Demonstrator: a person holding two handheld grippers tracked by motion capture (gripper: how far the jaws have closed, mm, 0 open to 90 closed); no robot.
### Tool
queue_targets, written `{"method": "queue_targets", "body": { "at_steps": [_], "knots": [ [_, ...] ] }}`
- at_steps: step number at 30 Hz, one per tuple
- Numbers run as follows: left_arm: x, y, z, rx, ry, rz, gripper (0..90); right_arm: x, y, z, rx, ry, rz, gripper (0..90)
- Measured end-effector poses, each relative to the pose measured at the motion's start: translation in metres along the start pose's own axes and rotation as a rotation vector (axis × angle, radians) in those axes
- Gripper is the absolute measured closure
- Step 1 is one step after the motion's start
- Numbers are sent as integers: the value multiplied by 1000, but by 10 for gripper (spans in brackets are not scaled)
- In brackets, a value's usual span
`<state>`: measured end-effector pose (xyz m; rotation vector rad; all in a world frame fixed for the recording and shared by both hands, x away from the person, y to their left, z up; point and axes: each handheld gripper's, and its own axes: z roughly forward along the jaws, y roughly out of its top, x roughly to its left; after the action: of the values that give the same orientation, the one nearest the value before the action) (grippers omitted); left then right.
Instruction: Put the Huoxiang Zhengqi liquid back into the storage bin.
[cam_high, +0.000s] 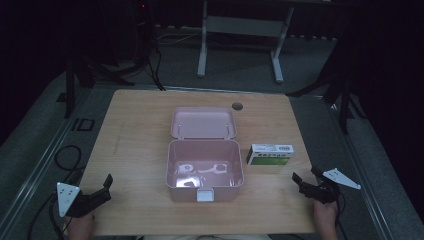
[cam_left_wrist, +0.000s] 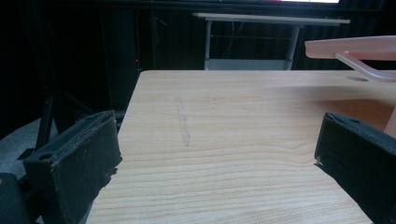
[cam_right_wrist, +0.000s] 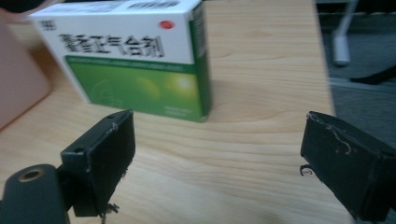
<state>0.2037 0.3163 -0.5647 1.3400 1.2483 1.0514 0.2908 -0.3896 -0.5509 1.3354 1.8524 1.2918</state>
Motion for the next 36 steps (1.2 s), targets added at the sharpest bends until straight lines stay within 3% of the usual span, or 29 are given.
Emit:
{"method": "queue_targets", "body": {
  "at_steps": [8, 17, 21, 23, 25, 27, 30, 36],
  "knots": [
    [-2, 0, 1, 5, 3, 16, 2, 1, 0, 5, 50, -15, 3, 99],
    [-1, 0, 0, -1, -38, 13, 2, -3, 1, 7, 82, 85, 22, 99],
    [-1, 0, 0, -8, -52, 8, 2, 1, 3, 11, 117, 103, -45, 99],
    [-1, 0, 0, -9, -67, 8, 2, 2, 4, 11, 142, 152, -83, 99],
    [-1, 0, 0, -5, -69, 12, 2, 2, 6, 13, 202, 243, -109, 99],
    [-1, 0, 0, -4, -74, 19, 2, 2, 6, 13, 224, 289, -121, 99],
    [-1, 0, 0, -6, -75, 19, 2, 4, 6, 15, 256, 342, -152, 99],
    [-1, 0, 0, -7, -84, 17, 2, 12, 11, 17, 356, 445, -275, 99]
  ]
}}
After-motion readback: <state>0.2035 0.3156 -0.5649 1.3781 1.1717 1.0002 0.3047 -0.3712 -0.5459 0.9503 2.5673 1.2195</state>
